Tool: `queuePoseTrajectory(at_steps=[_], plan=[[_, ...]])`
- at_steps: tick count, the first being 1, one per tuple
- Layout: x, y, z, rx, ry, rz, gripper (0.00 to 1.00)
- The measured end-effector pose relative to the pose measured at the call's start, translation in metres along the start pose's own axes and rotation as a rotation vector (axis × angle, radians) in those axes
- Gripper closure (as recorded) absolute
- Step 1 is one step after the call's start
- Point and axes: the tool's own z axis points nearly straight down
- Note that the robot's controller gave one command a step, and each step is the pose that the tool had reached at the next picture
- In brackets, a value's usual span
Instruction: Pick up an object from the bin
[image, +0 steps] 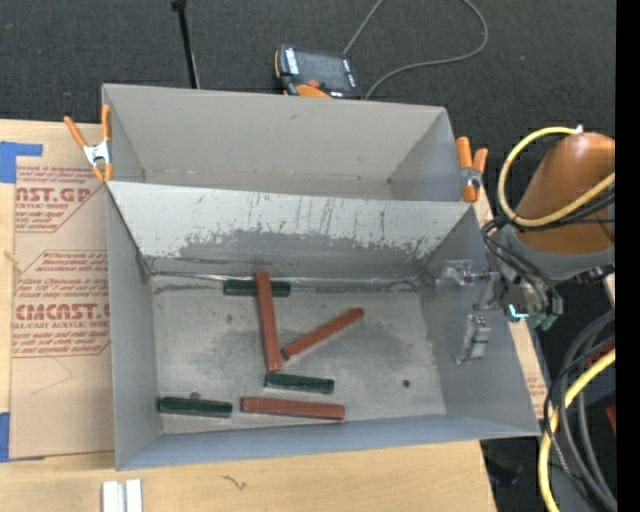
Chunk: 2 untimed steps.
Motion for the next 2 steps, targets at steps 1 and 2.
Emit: queuePoseTrajectory(at_steps=[1, 2], plan=[[-0.045, 0.074, 0.101, -0.003, -0.003, -0.100, 0.00], [-0.032, 0.161, 0.096, -0.003, -0.006, 0.156, 0.00]])
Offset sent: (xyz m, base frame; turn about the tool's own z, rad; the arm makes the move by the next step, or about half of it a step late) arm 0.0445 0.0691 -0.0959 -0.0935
